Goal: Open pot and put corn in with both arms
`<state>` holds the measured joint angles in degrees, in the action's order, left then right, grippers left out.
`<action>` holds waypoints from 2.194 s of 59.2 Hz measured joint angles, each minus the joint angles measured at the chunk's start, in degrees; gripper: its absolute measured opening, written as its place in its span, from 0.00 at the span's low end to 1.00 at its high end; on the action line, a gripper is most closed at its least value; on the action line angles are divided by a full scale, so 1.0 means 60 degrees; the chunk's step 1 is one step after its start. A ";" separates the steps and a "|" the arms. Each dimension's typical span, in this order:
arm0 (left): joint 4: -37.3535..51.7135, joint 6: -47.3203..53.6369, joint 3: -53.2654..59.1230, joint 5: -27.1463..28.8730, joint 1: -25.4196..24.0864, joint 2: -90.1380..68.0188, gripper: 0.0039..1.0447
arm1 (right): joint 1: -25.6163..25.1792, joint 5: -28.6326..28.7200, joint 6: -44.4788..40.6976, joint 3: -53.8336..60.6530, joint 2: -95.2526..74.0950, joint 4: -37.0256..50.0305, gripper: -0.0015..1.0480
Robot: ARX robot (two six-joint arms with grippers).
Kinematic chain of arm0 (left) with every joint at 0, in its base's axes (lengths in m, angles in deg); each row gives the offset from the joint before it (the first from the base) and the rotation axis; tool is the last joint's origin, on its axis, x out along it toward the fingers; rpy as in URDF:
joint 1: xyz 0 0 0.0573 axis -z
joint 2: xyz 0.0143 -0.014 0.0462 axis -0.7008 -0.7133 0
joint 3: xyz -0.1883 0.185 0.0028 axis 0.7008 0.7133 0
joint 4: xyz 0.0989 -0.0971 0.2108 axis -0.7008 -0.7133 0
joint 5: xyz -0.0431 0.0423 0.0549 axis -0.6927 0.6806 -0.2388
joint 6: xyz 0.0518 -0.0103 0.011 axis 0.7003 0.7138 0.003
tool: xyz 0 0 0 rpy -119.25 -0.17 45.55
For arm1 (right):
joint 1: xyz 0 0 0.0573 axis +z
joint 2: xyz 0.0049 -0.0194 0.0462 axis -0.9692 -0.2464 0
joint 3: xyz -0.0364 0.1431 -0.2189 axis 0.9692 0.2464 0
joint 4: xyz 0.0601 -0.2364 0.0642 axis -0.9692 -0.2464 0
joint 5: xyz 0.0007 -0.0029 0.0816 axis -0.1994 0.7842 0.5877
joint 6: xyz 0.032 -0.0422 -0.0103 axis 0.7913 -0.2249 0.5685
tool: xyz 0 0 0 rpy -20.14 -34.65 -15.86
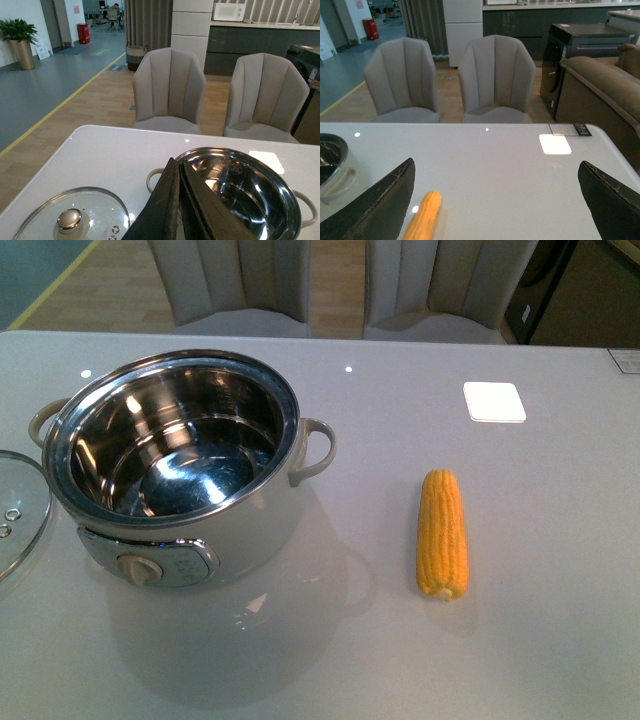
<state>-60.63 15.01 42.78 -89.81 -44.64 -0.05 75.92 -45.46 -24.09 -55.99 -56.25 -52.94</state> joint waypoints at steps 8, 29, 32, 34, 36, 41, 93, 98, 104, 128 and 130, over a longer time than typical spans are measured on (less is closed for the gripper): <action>-0.0033 -0.0004 0.0000 0.0000 0.0000 0.0040 0.03 | 0.0000 0.0000 0.0000 0.0000 0.0000 0.0000 0.91; -0.0033 -0.0004 0.0000 0.0000 0.0000 0.0047 0.54 | 0.0000 0.0000 0.0000 0.0000 0.0000 0.0000 0.91; -0.0033 -0.0004 0.0000 0.0000 0.0000 0.0047 0.65 | 0.0000 0.0000 0.0000 0.0000 0.0000 0.0000 0.91; -0.0033 -0.0004 0.0000 0.0000 0.0000 0.0047 0.70 | -0.0015 0.0069 0.0073 -0.0051 -0.0102 -0.0160 0.91; -0.0033 -0.0004 0.0000 0.0000 0.0000 0.0047 0.75 | -0.0036 0.0306 0.0608 -0.0554 -0.0688 -0.1472 0.91; -0.0033 -0.0004 0.0000 -0.0007 0.0000 0.0051 0.90 | 0.0044 0.0288 0.1687 -0.1515 -0.2524 -0.3789 0.91; -0.0033 0.0018 0.0000 0.0000 0.0000 0.0051 0.93 | 0.2652 -0.0849 0.1759 -0.4754 -1.7241 0.4736 0.91; -0.0033 0.0022 0.0000 0.0000 0.0000 0.0051 0.93 | 0.2732 -0.0856 0.1719 -0.5231 -1.8061 0.4849 0.91; -0.0033 0.0022 0.0000 0.0000 0.0000 0.0051 0.93 | 0.2823 -0.0867 0.1727 -0.5697 -1.8782 0.4863 0.91; -0.0033 0.0022 0.0000 0.0000 0.0000 0.0051 0.93 | 0.3472 -0.1053 0.2018 -0.7238 -2.0644 0.4408 0.91; -0.0033 0.0022 0.0000 0.0000 0.0000 0.0051 0.93 | 0.3537 -0.1100 0.2098 -0.7384 -2.0801 0.4331 0.91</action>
<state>-60.83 15.14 42.78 -89.81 -44.64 0.26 97.14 -52.06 -11.50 -100.30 -181.05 -26.95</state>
